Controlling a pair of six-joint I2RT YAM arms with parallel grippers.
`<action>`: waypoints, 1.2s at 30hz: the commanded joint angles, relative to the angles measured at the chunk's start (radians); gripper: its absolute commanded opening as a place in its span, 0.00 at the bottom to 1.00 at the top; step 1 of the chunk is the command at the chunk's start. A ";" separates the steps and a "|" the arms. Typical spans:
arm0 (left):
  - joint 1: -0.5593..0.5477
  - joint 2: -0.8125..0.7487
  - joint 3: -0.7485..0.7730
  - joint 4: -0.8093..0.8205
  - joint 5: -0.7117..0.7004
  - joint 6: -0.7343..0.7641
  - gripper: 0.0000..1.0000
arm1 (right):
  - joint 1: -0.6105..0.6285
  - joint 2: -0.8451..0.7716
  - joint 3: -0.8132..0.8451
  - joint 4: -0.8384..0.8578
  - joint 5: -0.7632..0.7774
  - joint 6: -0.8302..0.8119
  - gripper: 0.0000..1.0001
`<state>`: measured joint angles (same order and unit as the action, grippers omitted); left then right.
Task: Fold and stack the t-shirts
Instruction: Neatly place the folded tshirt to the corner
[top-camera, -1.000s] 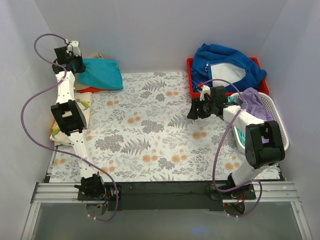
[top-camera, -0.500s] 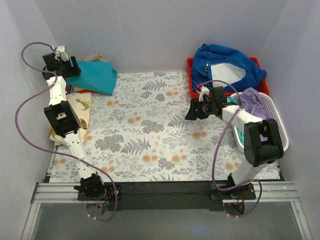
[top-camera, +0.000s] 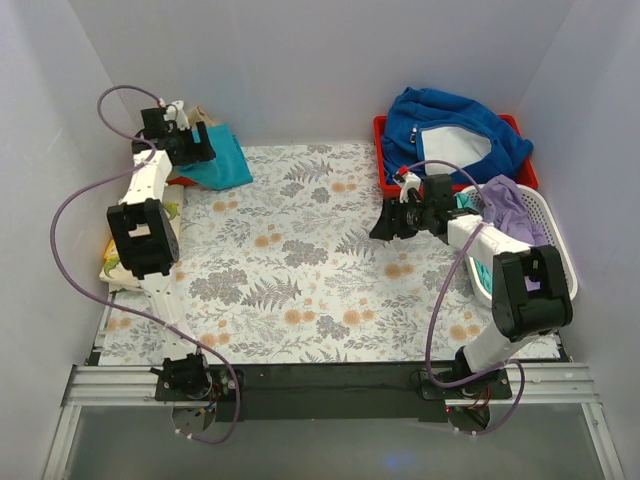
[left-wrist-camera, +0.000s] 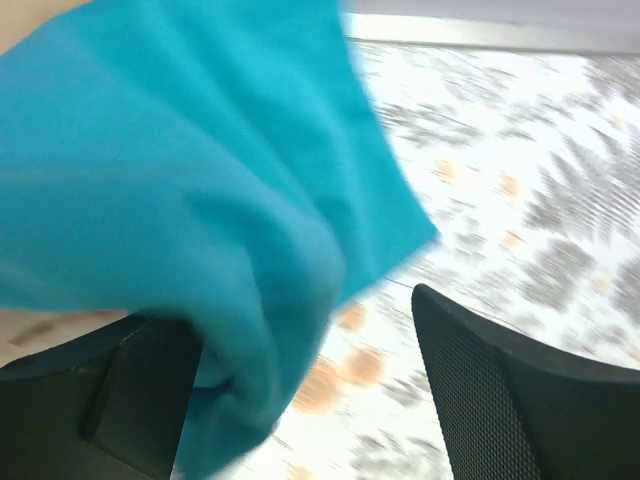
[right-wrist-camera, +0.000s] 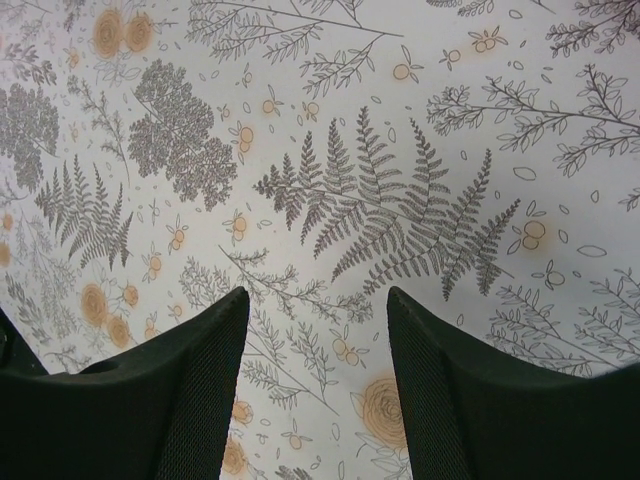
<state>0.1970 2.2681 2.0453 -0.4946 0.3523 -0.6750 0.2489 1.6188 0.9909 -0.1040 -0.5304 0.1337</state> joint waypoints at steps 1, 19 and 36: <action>-0.117 -0.264 -0.115 0.022 -0.148 0.009 0.80 | 0.003 -0.091 -0.040 0.032 -0.017 0.006 0.64; -0.130 -0.345 -0.318 0.016 -0.312 -0.041 0.81 | 0.003 -0.205 -0.141 0.035 -0.006 0.007 0.65; -0.107 -0.432 -0.796 0.622 -0.260 -0.597 0.82 | 0.003 -0.106 -0.107 0.033 -0.032 -0.020 0.66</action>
<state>0.0860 1.9301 1.2831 -0.0422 0.1555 -1.1770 0.2489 1.4933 0.8433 -0.1009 -0.5354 0.1284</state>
